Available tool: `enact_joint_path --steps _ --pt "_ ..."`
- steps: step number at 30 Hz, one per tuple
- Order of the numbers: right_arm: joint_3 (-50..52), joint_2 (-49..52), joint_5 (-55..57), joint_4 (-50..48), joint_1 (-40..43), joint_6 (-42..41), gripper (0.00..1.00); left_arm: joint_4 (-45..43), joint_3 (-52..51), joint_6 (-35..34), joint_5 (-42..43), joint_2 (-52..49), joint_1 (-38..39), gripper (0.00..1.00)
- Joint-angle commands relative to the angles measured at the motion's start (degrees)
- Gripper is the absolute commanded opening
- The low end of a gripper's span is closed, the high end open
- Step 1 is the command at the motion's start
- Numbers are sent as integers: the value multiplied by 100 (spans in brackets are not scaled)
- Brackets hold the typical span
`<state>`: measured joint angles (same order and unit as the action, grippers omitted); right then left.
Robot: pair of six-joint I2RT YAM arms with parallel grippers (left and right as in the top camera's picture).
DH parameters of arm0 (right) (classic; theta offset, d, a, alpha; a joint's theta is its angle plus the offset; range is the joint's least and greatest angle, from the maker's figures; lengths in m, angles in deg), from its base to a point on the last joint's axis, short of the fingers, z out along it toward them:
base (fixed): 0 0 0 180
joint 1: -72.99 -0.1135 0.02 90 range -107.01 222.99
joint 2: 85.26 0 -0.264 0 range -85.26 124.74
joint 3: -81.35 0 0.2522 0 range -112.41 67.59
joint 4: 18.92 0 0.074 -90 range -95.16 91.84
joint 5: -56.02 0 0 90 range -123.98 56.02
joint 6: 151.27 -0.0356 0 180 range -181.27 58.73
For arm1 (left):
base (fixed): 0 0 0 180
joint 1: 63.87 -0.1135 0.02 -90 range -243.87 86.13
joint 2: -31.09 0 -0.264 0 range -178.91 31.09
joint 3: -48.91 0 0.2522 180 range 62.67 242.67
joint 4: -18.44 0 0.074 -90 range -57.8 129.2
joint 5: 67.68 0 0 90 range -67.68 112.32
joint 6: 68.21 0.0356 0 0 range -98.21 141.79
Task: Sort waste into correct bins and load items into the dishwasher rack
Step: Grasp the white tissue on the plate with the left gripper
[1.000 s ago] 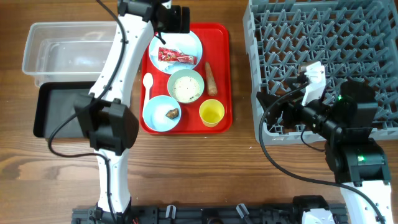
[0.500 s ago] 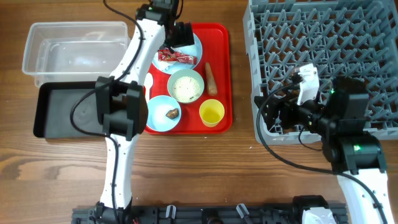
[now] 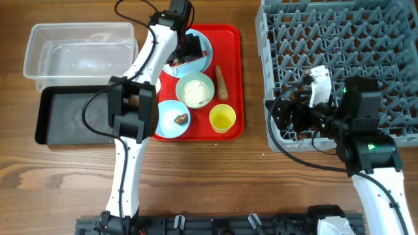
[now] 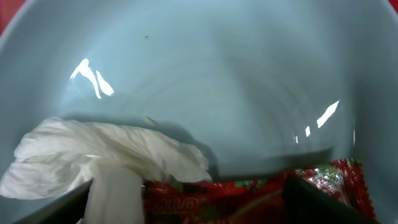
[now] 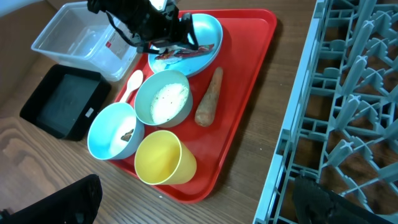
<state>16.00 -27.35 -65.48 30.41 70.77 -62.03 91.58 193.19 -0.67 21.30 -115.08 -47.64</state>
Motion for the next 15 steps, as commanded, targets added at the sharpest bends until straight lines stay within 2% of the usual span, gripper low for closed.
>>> enact_joint_path --steps 1,2,4,7,8,9,15 --pt "-129 39 -72 -15 -7 61 100 17 -63 -74 31 -214 44 70" --pt "-129 39 -72 -15 -7 59 100 4 -107 -74 31 -214 44 66" --pt "-129 39 -72 -15 -7 61 100 39 -120 -74 31 -214 44 46" --pt "-129 39 -74 -13 -9 57 100 111 -120 -70 31 -214 44 22" --pt "-129 39 -76 -9 -7 55 100 109 -120 -70 31 -214 44 10" --pt "-129 39 -76 -7 -9 57 100 109 -120 -70 31 -214 44 4" --pt "-129 39 -74 -9 -7 57 100 118 -96 -48 55 -133 37 4"
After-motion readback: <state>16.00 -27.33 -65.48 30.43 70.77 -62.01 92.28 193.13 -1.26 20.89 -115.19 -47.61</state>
